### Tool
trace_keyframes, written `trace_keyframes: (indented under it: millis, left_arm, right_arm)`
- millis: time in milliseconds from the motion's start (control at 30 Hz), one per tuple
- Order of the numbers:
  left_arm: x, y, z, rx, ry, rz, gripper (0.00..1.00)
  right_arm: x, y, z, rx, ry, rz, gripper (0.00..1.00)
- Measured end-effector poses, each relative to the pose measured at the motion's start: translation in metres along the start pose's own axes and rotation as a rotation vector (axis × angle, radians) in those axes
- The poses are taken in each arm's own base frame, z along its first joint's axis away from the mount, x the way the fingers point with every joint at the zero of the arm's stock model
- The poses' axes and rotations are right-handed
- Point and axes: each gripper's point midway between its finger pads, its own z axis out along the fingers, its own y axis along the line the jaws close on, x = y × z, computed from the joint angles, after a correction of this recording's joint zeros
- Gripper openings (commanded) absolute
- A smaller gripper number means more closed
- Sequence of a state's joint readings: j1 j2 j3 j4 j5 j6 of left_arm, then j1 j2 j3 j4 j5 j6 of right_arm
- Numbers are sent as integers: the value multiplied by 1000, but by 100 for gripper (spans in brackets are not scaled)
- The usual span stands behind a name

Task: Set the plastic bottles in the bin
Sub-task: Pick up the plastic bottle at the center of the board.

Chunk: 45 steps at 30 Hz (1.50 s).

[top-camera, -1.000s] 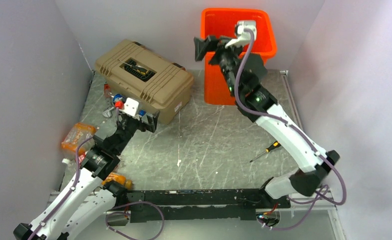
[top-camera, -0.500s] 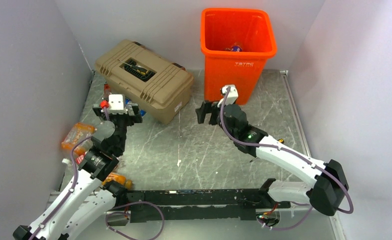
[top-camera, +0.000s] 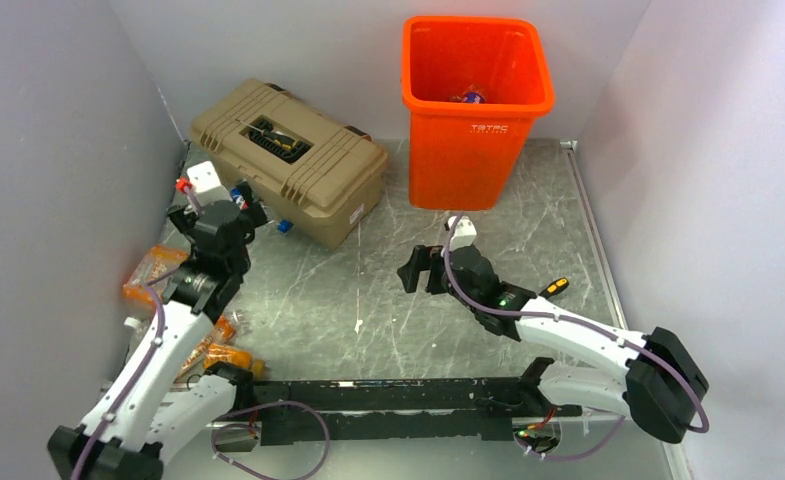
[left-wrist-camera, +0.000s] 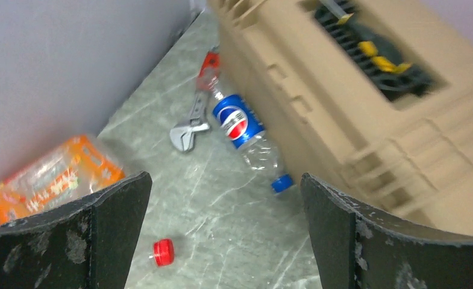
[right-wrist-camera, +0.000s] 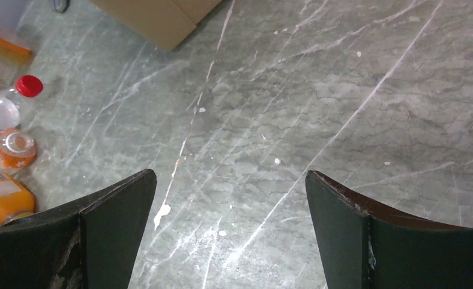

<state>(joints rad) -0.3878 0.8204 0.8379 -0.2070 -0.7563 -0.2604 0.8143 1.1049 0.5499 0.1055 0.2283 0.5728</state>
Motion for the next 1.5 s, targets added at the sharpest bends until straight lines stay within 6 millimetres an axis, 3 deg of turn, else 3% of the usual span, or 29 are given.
trace_keyframes:
  millis: [167,300,433,567,900,1200,1367,1500]
  left_arm:
    - [52,41,32,-149,212,-196,100]
    - [91,64,33,-233,330,-391,100]
    - [128,60,30,-223,397,-550,100]
    - [151,49,36,-189,385,-689,99]
    - [170,25,102,-201,416,-825,100]
    - [197,28,154,-155,406,-938,93]
    - [212,20,175,-72,403,-983,92]
    - [210,9,186,-2,389,-1013,94]
  right_arm:
    - [-17,8,-13,-41,-57,10,100]
    - [-28,12,-28,-81,-111,16,99]
    - [-25,16,-38,-134,-115,14,99]
    - [-25,26,-45,-201,-113,15,99]
    - [-32,29,-66,-258,-169,4,99]
    - [-25,23,-70,-256,-167,0,99]
    - [-25,23,-70,-258,-169,0,99]
    - [-27,24,-72,-260,-178,2,99]
